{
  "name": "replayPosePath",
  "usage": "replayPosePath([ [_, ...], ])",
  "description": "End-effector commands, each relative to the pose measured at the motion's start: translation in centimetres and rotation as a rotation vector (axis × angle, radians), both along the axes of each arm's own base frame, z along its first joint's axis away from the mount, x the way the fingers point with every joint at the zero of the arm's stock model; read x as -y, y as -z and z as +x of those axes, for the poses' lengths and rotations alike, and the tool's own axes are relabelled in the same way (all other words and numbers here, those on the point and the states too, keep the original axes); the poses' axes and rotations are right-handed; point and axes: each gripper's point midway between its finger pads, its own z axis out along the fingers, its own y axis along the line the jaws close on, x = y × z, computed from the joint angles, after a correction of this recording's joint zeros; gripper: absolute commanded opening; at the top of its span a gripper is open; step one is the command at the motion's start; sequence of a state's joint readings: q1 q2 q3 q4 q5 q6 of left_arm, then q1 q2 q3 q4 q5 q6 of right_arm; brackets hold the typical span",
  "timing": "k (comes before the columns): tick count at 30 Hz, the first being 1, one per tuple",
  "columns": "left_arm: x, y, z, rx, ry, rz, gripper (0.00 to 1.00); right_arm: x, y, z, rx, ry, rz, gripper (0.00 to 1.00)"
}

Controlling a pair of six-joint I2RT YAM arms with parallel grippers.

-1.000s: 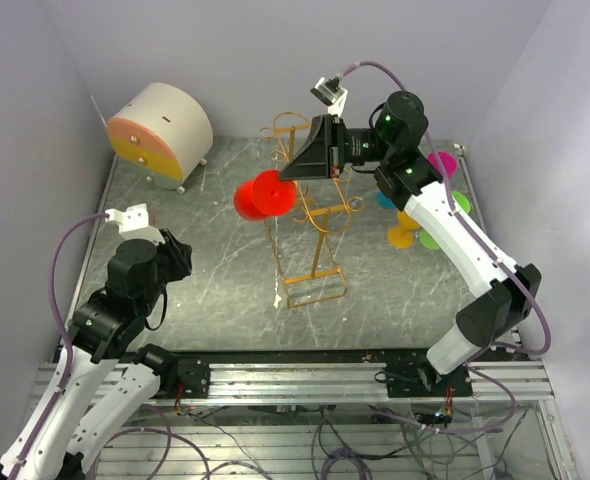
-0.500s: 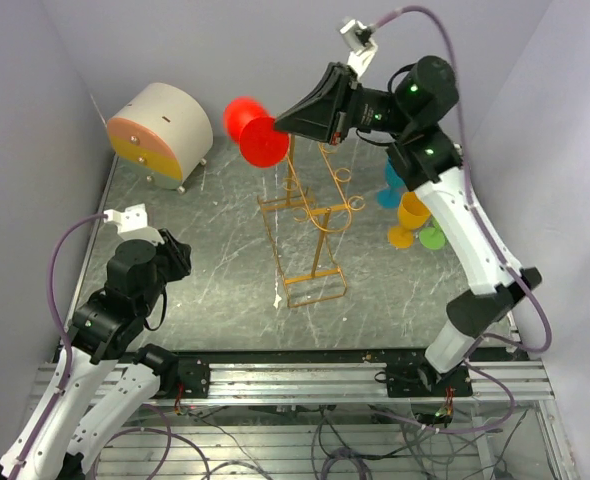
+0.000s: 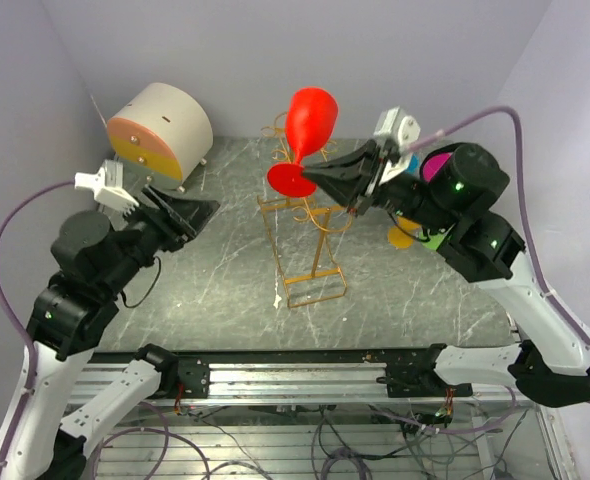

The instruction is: Take the wine glass off the wine glass rack

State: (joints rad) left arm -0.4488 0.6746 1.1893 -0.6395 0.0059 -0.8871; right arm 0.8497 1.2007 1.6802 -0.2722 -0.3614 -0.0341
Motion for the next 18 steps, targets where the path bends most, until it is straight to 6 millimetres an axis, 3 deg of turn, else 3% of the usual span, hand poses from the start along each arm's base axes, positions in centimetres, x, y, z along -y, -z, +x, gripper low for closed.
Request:
replayPosePath([
  [1, 5.0, -5.9, -2.3, -0.083, 0.264, -0.296, 0.66, 0.4, 2.8, 1.4, 0.111, 0.167, -0.107, 0.0],
  [6, 8.2, -6.7, -3.3, -0.262, 0.455, -0.537, 0.66, 0.1, 5.0, 1.6, 0.16, 0.271, -0.175, 0.0],
  [13, 8.0, -5.7, -4.0, -0.342, 0.441, -0.589, 0.67, 0.2, 6.1, 1.6, 0.282, 0.395, -0.204, 0.0],
  [18, 8.0, -5.5, -4.2, -0.368, 0.443, -0.603, 0.68, -0.6, 6.5, 0.2, 0.364, 0.393, -0.203, 0.0],
])
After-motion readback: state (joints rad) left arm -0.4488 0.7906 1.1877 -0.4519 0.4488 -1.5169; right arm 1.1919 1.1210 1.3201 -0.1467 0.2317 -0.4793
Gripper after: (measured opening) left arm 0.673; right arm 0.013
